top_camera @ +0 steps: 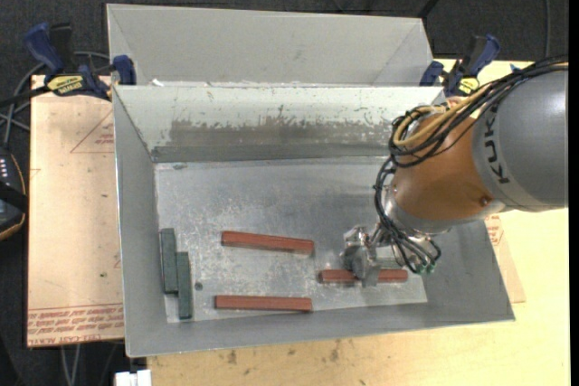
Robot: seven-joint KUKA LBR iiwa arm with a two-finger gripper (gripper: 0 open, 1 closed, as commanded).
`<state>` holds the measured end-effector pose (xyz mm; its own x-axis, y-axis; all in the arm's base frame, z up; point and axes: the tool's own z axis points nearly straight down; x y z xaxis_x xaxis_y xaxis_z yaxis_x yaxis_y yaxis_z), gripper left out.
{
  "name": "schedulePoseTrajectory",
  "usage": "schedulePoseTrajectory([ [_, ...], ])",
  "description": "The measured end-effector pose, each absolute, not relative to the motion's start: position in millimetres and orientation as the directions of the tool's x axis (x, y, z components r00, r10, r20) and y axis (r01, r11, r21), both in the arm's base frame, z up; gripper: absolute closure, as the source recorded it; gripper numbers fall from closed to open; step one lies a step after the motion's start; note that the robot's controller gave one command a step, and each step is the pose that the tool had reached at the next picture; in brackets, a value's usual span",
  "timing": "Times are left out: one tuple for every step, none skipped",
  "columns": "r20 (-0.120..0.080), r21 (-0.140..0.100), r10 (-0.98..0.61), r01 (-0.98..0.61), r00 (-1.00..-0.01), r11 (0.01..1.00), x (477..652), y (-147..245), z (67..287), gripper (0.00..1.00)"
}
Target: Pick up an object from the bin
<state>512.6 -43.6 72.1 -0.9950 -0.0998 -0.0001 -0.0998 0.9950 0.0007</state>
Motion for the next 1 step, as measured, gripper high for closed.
schedulePoseTrajectory([
  [-0.011, 0.000, -0.056, -0.056, -0.998, 0.998, 504.8, -38.6, 221.1, 1.00],
])
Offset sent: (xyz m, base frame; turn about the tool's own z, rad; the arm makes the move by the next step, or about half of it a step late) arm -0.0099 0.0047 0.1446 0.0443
